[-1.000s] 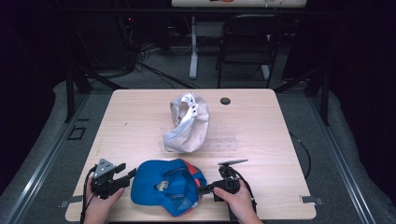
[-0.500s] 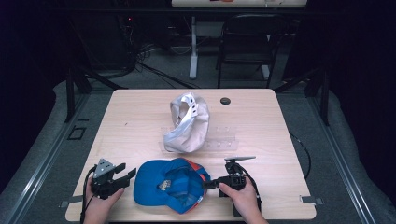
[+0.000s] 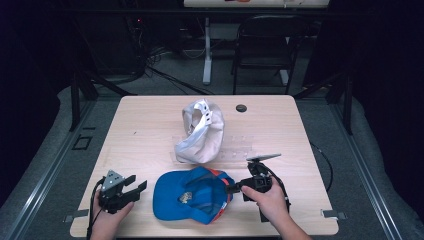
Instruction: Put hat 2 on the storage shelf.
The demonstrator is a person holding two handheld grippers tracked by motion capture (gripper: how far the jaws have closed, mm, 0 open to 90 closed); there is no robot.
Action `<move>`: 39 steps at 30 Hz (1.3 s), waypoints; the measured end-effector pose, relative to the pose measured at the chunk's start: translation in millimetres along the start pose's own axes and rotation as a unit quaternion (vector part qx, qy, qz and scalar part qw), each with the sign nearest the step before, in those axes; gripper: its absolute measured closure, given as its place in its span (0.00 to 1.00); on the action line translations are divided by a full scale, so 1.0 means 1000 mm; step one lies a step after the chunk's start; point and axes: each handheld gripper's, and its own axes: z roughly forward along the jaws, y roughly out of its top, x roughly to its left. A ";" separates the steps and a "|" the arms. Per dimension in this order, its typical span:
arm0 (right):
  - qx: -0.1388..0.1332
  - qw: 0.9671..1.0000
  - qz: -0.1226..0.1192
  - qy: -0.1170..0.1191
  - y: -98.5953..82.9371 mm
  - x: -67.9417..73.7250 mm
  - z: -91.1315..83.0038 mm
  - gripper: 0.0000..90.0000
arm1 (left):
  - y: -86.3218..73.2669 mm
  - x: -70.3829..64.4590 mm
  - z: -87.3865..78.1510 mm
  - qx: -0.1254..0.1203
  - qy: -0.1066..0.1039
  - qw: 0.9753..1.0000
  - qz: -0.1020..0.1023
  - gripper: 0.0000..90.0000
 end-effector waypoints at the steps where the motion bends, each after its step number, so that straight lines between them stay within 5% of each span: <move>1: 0.004 1.000 -0.001 -0.006 0.001 0.001 -0.002 0.87 | 0.000 0.000 0.000 0.000 -0.001 1.000 0.000 0.53; 10: 0.042 0.996 -0.010 -0.072 0.015 0.014 -0.019 0.87 | 0.000 -0.002 0.003 0.004 -0.004 1.000 0.003 0.53; 14: 0.033 0.994 -0.006 -0.108 0.020 0.023 -0.025 0.87 | -0.001 -0.003 0.004 0.004 -0.005 1.000 0.002 0.53; 24: 0.049 0.983 -0.025 -0.177 0.036 0.044 -0.044 0.87 | -0.001 -0.006 0.006 0.013 -0.006 1.000 0.007 0.53; 31: 0.063 0.976 -0.027 -0.207 0.051 0.067 -0.053 0.87 | -0.001 -0.006 0.006 0.016 -0.008 1.000 0.009 0.53; 36: 0.083 0.968 -0.040 -0.233 0.060 0.088 -0.059 0.87 | -0.001 -0.006 0.006 0.016 -0.009 1.000 0.009 0.53; 39: 0.087 0.967 -0.036 -0.236 0.063 0.097 -0.059 0.87 | -0.001 -0.006 0.005 0.016 -0.009 1.000 0.010 0.53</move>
